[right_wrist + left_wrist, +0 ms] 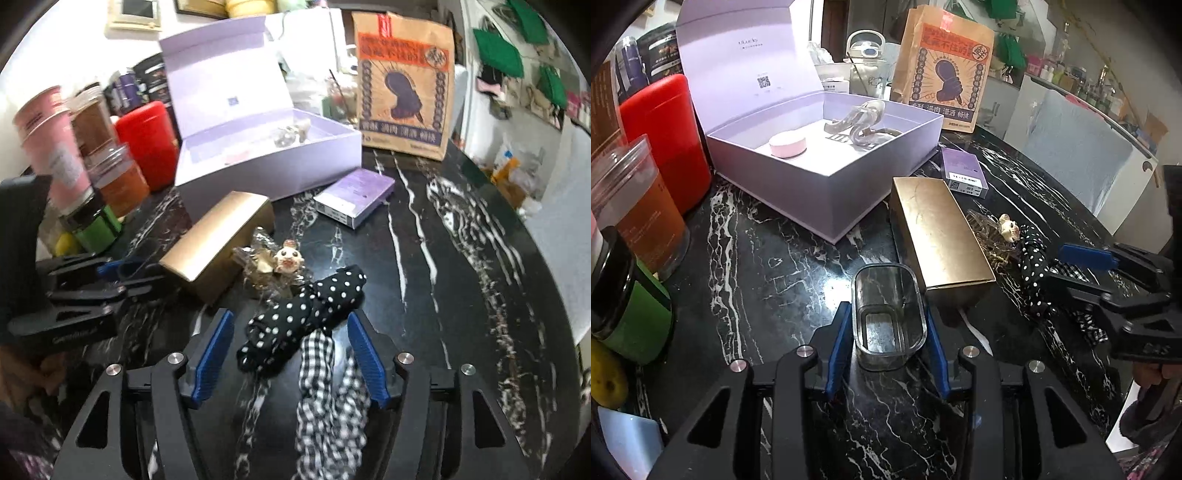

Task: Organize rigid objects
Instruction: 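Lift the glass cup with the left tool while the right tool lifts the polka-dot scrunchie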

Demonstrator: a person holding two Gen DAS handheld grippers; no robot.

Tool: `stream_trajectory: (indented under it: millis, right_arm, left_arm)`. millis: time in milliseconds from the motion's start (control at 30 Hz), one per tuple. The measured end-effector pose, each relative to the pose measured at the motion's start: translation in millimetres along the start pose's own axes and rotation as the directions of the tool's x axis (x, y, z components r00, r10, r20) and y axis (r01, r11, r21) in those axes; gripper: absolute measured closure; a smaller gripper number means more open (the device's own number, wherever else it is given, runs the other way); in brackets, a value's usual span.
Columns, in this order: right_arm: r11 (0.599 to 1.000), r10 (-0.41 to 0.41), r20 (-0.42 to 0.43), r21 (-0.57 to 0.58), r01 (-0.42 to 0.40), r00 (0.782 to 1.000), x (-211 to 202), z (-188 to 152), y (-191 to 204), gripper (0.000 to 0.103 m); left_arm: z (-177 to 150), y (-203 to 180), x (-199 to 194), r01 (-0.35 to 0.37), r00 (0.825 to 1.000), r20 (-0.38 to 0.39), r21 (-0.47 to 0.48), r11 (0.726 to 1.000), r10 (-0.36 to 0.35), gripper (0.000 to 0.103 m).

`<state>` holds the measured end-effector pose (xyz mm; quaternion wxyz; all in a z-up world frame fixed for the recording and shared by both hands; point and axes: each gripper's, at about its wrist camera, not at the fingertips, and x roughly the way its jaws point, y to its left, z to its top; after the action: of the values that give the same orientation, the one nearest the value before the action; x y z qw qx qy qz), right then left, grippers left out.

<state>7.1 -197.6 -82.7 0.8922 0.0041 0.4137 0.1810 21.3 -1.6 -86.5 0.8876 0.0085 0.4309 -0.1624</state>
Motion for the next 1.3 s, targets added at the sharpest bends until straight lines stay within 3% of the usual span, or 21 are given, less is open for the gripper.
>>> stream_trajectory:
  millis: [200, 367, 467, 700, 1033, 1300]
  right_arm:
    - [1.0, -0.016, -0.037, 0.001, 0.016, 0.999, 16, 6, 1, 0.042]
    - [1.0, -0.019, -0.068, -0.007, 0.019, 0.997, 24, 7, 3, 0.071]
    - [1.0, -0.011, -0.063, 0.01, 0.012, 0.998, 21, 7, 1, 0.079]
    - [0.998, 0.017, -0.052, 0.062, -0.014, 0.998, 13, 8, -5, 0.082]
    - [0.992, 0.059, 0.027, 0.107, -0.062, 0.998, -11, 13, -5, 0.082]
    - [0.988, 0.097, 0.097, 0.113, -0.108, 0.99, -34, 22, -2, 0.082]
  left_arm:
    - [1, 2, 5, 0.008, 1.0, -0.006, -0.004, 1.0, -0.008, 0.065]
    - [3, 2, 10, -0.022, 1.0, -0.011, -0.005, 1.0, 0.022, 0.065]
    - [5, 2, 12, -0.035, 0.999, -0.015, -0.012, 0.999, 0.034, 0.065]
    - [8, 9, 8, -0.024, 1.0, -0.018, -0.069, 0.997, 0.022, 0.066]
    - [16, 7, -20, -0.059, 0.997, 0.043, -0.07, 0.996, 0.062, 0.066]
    - [27, -1, -44, -0.044, 0.995, 0.091, -0.064, 0.997, 0.05, 0.066]
